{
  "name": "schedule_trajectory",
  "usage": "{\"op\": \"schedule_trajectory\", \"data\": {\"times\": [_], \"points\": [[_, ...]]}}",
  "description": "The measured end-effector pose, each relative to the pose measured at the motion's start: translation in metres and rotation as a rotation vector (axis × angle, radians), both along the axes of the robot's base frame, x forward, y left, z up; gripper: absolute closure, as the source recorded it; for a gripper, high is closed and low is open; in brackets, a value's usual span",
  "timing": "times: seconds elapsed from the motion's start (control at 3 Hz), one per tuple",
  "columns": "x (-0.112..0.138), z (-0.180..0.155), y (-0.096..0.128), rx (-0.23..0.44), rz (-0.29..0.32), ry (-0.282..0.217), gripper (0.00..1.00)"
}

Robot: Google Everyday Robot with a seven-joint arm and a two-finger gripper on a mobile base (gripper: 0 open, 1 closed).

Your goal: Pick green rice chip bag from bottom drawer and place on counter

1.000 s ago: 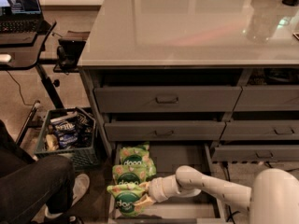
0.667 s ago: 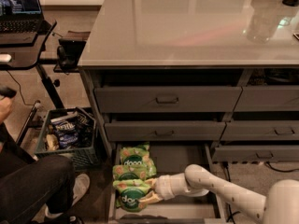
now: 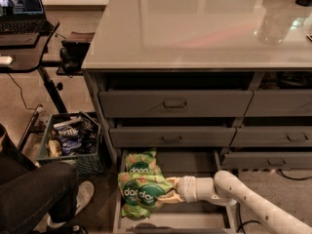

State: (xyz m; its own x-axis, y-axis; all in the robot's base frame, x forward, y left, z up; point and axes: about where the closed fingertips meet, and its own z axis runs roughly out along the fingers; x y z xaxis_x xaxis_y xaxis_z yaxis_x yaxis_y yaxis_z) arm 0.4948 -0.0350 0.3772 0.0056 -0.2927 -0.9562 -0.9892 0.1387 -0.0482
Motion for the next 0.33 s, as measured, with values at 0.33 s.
{"op": "schedule_trajectory", "data": {"times": [0.33], "points": [[0.0000, 0.0000, 0.0000, 0.000, 0.000, 0.000, 1.00]]}}
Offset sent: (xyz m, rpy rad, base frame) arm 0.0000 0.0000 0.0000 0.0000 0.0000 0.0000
